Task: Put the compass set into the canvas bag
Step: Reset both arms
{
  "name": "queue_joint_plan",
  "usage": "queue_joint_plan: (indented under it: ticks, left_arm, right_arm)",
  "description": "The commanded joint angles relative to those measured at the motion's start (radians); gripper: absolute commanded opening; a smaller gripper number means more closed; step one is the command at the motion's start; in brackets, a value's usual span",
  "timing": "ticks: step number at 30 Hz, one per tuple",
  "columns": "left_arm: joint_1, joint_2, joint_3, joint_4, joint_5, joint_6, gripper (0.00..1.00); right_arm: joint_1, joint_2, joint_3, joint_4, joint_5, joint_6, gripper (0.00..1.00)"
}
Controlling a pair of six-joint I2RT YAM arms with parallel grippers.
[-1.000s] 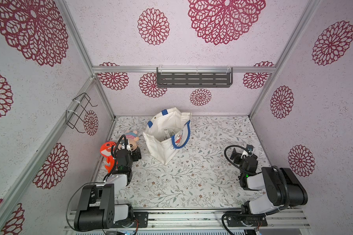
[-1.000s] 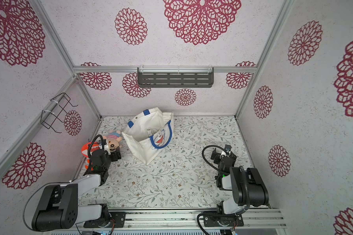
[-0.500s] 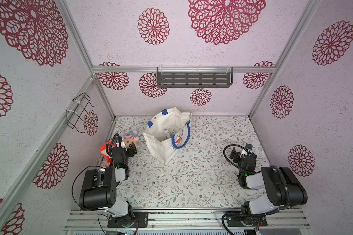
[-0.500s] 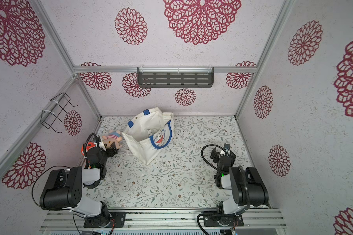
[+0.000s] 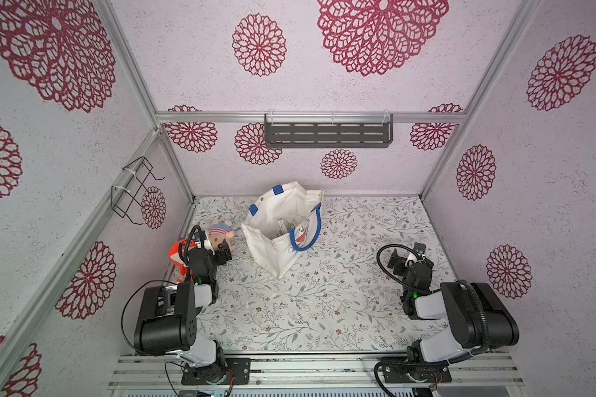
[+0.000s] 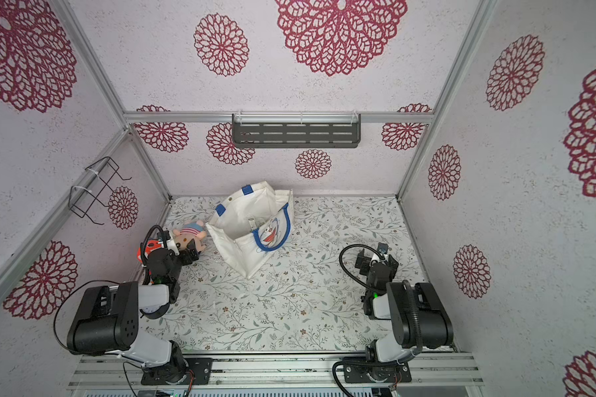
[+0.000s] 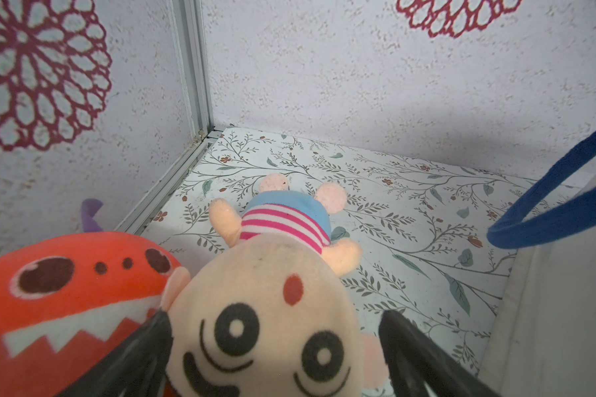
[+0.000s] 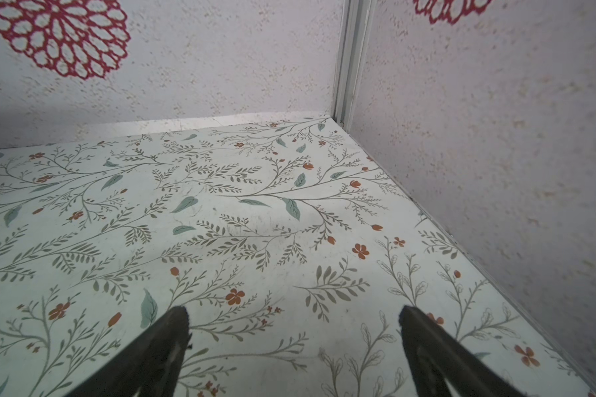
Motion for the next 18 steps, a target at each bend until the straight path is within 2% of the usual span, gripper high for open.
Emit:
queue_joint_plan:
  ticks: [1,18]
  left_arm:
    - [-0.002,-0.001,0.003,0.018,0.011,0.007,0.98]
    - [-0.002,0.001,0.008,0.006,-0.012,0.0,0.98]
  right_arm:
    - [0.005,-0.002,0.02,0.024,0.017,-0.015,0.99]
    - [0.008,-0.002,0.026,0.017,0.021,-0.021,0.99]
